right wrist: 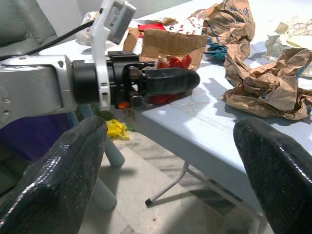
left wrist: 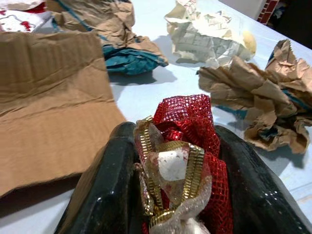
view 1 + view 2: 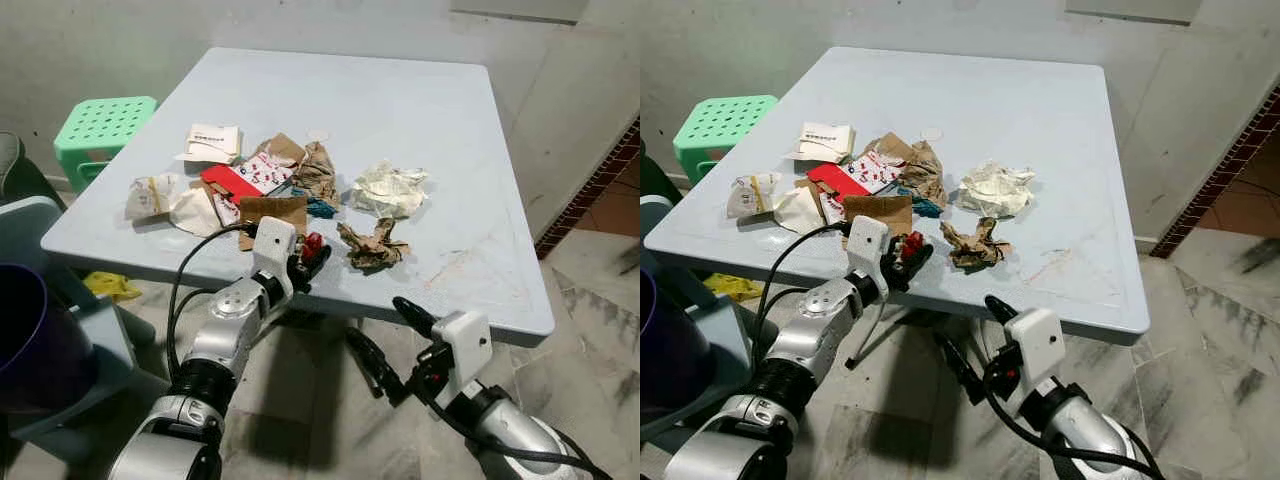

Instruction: Picking trash to rubbish bin

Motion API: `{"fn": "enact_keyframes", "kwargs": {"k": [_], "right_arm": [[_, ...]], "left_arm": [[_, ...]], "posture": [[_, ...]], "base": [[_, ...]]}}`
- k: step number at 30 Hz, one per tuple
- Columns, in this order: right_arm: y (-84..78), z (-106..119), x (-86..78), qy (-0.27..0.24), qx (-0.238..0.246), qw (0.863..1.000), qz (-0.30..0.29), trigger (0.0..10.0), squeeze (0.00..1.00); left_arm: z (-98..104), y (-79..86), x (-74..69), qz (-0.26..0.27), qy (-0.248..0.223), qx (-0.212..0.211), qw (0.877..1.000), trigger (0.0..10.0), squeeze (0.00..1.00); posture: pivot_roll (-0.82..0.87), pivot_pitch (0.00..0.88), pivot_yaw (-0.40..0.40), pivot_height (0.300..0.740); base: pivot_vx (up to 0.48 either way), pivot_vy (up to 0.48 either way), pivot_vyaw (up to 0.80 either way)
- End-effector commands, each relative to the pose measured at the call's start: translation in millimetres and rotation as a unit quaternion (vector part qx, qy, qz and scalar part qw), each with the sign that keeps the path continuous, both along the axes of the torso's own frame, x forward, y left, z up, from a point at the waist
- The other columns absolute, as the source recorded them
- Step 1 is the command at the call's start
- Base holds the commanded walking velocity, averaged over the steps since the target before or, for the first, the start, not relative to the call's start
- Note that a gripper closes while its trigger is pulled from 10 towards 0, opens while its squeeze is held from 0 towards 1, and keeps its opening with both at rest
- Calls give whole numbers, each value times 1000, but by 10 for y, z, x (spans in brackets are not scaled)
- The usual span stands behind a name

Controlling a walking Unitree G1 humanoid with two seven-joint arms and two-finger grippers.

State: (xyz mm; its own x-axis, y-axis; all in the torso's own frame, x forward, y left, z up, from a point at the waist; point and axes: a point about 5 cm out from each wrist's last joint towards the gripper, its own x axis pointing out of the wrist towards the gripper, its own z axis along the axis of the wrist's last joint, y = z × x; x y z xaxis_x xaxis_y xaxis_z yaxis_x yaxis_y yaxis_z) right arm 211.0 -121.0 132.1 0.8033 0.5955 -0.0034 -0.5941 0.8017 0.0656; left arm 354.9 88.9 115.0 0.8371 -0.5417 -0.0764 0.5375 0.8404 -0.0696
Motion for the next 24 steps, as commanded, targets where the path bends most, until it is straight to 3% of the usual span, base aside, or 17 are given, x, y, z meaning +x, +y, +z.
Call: {"fn": "enact_keyframes", "kwargs": {"k": [1, 14, 24], "right_arm": [[-13, -19, -1, 2, -5, 1000, -4, 10000, 0], [11, -10, 150, -8, -4, 1000, 2, 10000, 0], [-141, 95, 403, -42, 32, 998, -46, 10000, 0]], "left_arm": [[8, 30, -4, -2, -1, 4, 1000, 0, 0], [43, 92, -7, 11, -9, 5, 1000, 0, 0], [328, 133, 38, 32, -55, -21, 998, 0, 0]], "posture": [[-96, 147, 33, 740], [-50, 119, 20, 740], [-1, 74, -8, 740]], "base": [[0, 0, 0], [0, 0, 0], [0, 0, 0]]}}
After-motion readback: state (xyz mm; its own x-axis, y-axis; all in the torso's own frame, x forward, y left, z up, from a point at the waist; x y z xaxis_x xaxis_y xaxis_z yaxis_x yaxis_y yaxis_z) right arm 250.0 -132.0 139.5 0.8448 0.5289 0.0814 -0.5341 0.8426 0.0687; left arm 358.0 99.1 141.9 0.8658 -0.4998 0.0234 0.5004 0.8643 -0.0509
